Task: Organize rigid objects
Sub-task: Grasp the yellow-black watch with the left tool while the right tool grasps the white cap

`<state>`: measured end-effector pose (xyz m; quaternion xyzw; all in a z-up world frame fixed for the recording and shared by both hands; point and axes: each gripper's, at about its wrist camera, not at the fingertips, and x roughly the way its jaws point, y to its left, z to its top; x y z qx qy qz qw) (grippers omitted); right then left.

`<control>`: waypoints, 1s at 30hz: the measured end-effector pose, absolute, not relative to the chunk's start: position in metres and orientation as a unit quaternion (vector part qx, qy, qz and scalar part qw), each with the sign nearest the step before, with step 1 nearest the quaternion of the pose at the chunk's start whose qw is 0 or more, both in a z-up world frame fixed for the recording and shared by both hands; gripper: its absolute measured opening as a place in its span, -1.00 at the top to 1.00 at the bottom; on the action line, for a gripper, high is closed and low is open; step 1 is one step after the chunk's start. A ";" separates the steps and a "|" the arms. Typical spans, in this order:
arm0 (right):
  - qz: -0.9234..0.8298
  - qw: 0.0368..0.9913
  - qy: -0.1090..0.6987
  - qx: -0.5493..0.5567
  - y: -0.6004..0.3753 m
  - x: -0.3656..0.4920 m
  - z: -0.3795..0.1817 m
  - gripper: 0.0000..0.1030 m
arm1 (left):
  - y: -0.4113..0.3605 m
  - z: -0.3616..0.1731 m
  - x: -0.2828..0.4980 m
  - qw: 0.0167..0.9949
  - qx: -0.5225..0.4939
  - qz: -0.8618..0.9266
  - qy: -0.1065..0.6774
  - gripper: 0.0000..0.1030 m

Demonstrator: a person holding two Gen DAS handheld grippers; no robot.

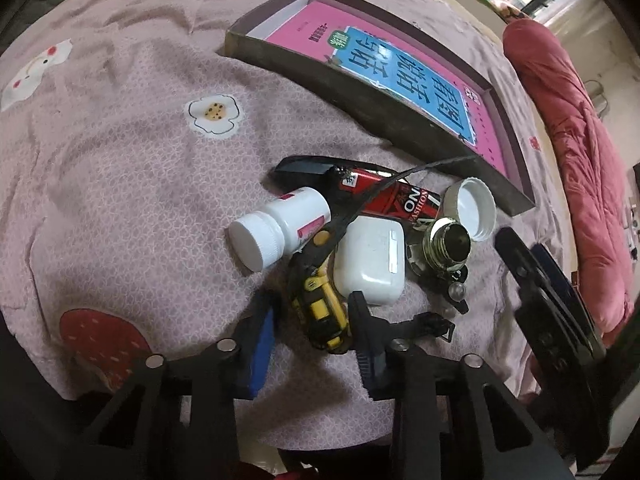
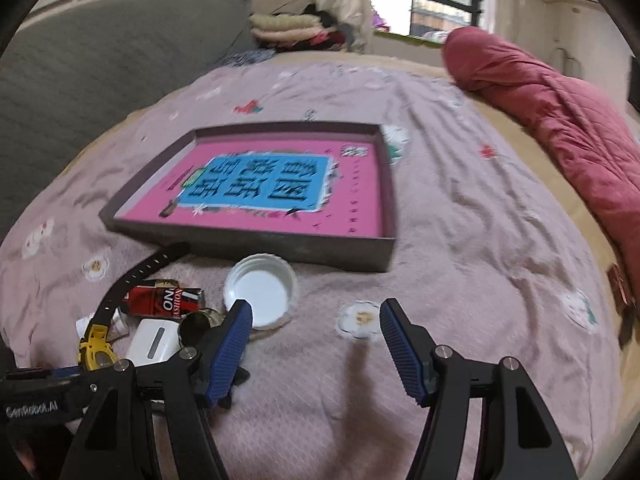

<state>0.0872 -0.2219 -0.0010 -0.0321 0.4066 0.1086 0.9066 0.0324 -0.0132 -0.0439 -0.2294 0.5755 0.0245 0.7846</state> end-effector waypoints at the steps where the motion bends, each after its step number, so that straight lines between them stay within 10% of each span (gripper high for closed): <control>1: 0.111 0.906 0.408 -0.035 -0.219 0.090 -0.002 -0.28 | -0.015 -0.044 0.033 0.785 -0.228 0.024 0.576 0.41; 30: 0.126 0.864 0.476 -0.107 -0.169 0.127 -0.019 -0.28 | -0.043 -0.048 0.045 0.801 -0.163 0.016 0.576 0.59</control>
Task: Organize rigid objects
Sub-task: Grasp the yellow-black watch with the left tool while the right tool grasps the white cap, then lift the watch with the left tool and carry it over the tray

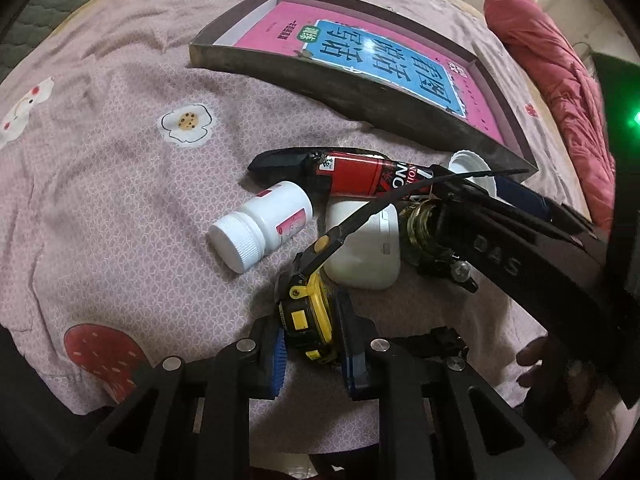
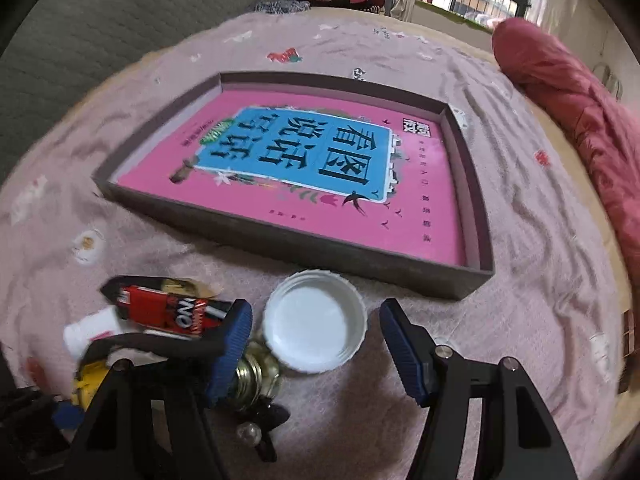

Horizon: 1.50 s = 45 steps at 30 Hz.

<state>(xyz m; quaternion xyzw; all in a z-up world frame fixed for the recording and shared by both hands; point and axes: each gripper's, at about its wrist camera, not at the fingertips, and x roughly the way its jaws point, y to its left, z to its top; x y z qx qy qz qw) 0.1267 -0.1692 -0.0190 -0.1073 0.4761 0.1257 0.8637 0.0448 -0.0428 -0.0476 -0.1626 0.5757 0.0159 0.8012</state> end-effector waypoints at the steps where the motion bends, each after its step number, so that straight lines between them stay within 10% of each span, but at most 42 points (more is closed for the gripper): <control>1: 0.119 0.863 0.477 -0.117 -0.168 0.128 -0.020 -0.28 | -0.042 -0.047 0.045 0.801 -0.164 0.016 0.576 0.59; 10: 0.120 0.857 0.496 -0.073 -0.192 0.128 -0.027 0.02 | -0.048 -0.046 0.047 0.806 -0.153 0.015 0.571 0.62; 45: 0.155 0.922 0.354 0.028 -0.234 0.103 0.027 0.03 | -0.050 -0.007 0.040 0.861 -0.131 -0.047 0.489 0.67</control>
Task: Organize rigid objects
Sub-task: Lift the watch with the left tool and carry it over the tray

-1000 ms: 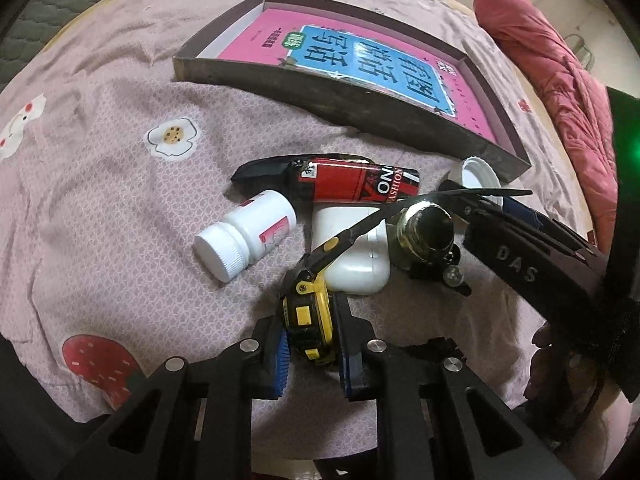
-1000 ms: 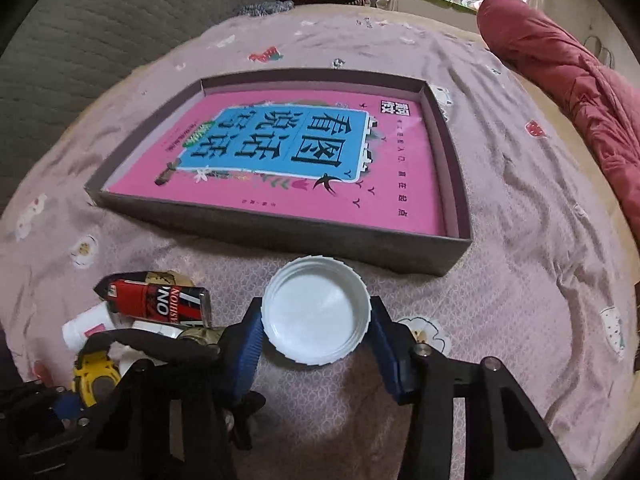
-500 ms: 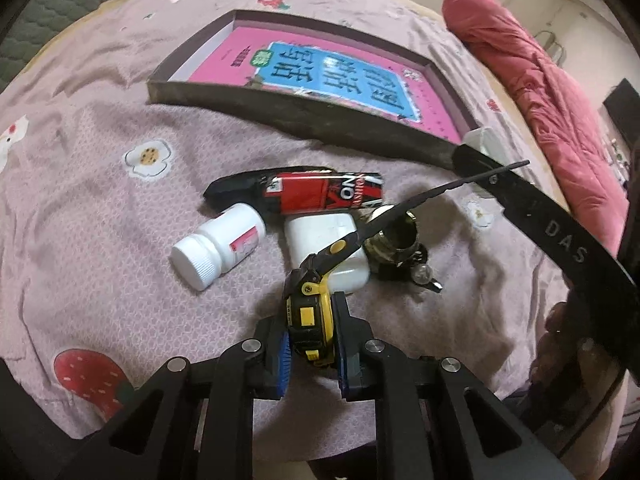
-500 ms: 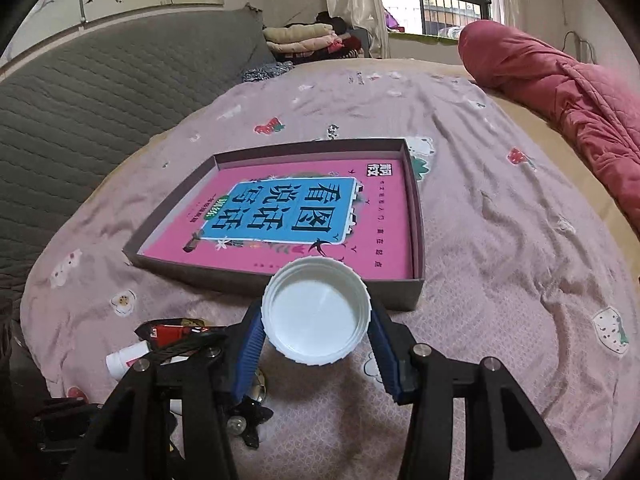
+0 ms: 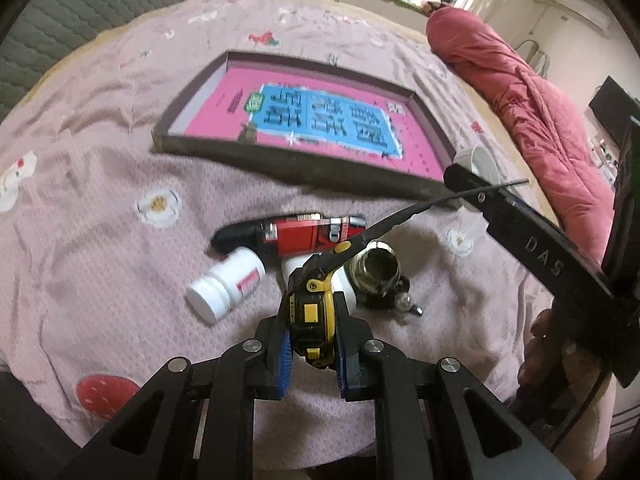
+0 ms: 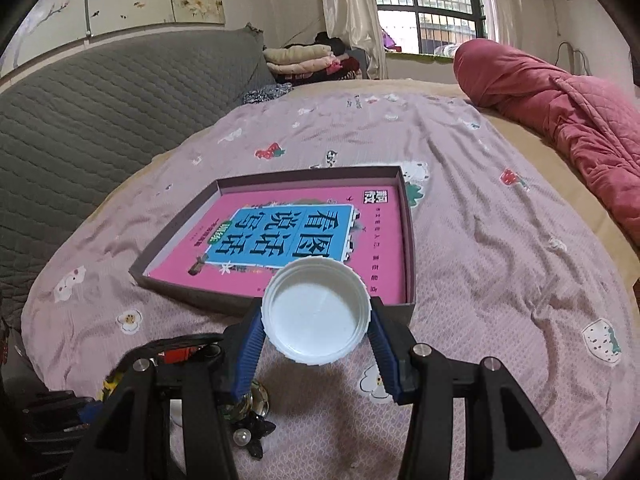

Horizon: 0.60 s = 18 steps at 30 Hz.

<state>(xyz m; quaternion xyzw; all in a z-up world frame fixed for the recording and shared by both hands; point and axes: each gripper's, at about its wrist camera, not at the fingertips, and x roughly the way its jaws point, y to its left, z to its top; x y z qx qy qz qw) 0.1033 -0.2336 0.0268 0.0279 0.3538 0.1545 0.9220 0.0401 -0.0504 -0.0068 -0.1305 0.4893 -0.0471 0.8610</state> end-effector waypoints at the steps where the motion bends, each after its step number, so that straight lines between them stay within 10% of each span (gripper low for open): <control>1: 0.155 0.922 0.353 0.028 -0.233 0.103 0.027 0.03 | -0.050 -0.004 0.040 0.863 -0.130 -0.047 0.486 0.67; 18: 0.146 0.926 0.347 0.027 -0.233 0.104 0.029 0.03 | -0.026 0.008 0.054 0.876 -0.125 -0.021 0.465 0.67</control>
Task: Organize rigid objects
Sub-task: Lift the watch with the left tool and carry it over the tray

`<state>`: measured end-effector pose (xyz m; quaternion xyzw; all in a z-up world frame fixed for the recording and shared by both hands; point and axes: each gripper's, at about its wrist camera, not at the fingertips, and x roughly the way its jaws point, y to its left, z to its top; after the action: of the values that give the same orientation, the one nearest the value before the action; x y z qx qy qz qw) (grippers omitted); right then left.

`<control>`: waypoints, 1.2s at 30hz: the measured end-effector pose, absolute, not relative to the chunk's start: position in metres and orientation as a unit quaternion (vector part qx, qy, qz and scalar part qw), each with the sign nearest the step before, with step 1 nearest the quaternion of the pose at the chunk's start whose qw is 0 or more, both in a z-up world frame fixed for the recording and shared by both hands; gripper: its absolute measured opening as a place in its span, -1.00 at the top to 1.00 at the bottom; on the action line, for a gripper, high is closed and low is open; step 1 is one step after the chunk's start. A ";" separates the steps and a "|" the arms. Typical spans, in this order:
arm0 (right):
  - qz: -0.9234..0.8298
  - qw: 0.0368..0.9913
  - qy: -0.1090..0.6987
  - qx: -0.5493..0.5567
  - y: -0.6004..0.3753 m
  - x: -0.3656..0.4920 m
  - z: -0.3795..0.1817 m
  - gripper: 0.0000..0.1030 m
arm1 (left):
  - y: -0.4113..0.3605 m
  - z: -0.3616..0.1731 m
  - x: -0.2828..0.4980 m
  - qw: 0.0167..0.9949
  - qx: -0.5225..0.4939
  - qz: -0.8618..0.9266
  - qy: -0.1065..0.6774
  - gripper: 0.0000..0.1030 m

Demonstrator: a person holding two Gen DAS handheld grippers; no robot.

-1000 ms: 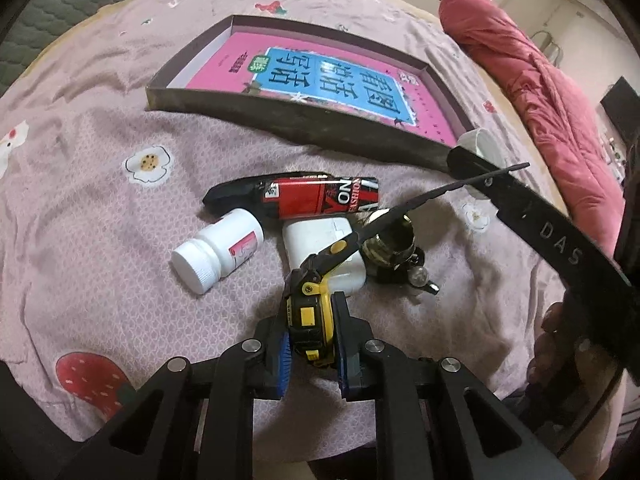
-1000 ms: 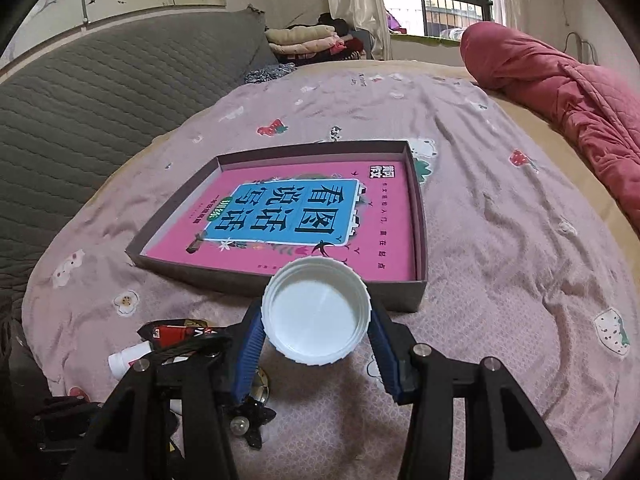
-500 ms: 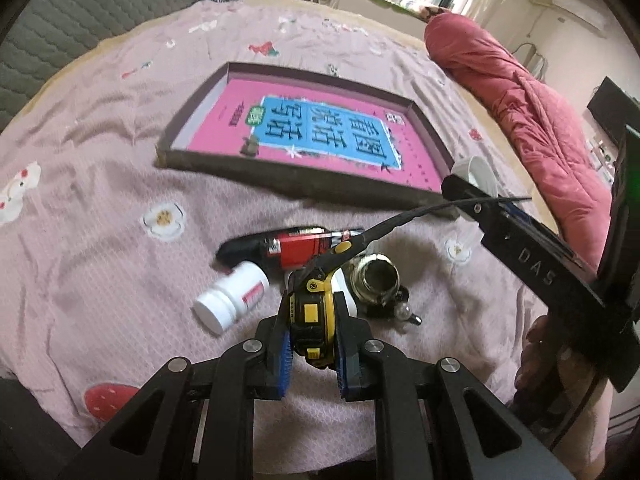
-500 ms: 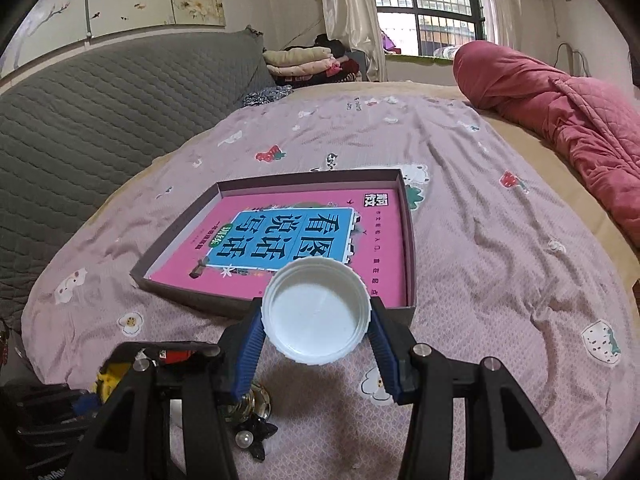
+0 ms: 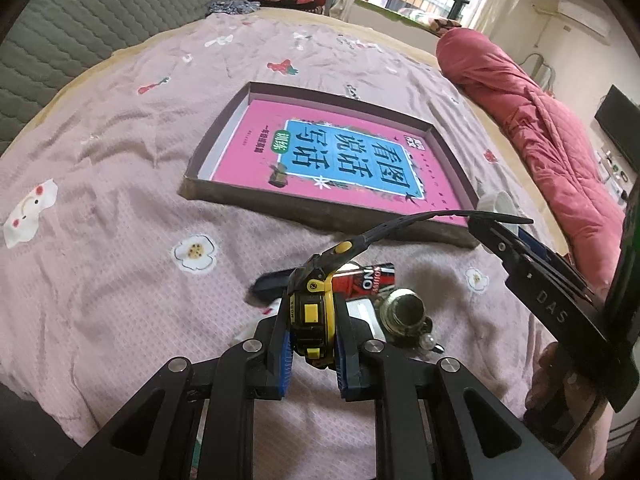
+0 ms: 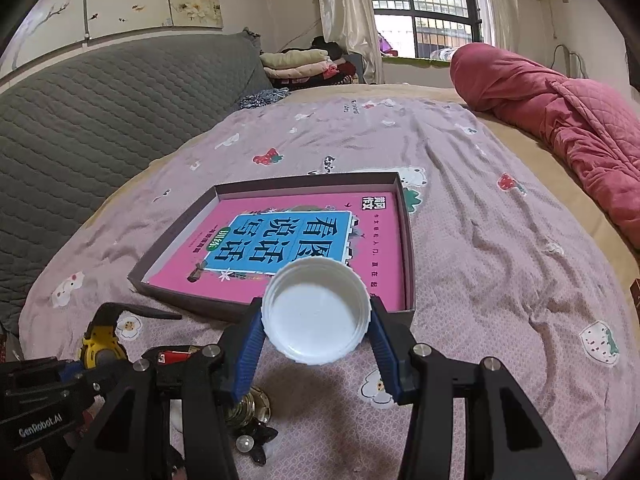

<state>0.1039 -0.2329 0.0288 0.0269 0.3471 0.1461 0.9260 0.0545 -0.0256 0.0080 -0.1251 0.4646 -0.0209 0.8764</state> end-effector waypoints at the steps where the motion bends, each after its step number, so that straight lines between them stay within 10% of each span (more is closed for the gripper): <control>1: 0.145 0.927 0.346 0.025 -0.233 0.104 0.029 0.03 | -0.025 0.008 0.055 0.877 -0.123 -0.020 0.464 0.67; 36: 0.136 0.938 0.317 0.012 -0.228 0.105 0.041 0.03 | -0.002 0.043 0.099 0.897 -0.094 0.006 0.431 0.67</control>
<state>0.1050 -0.2284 0.0412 0.0115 0.3174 0.1362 0.9384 0.0992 -0.0024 0.0428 -0.0940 0.4309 0.0059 0.8975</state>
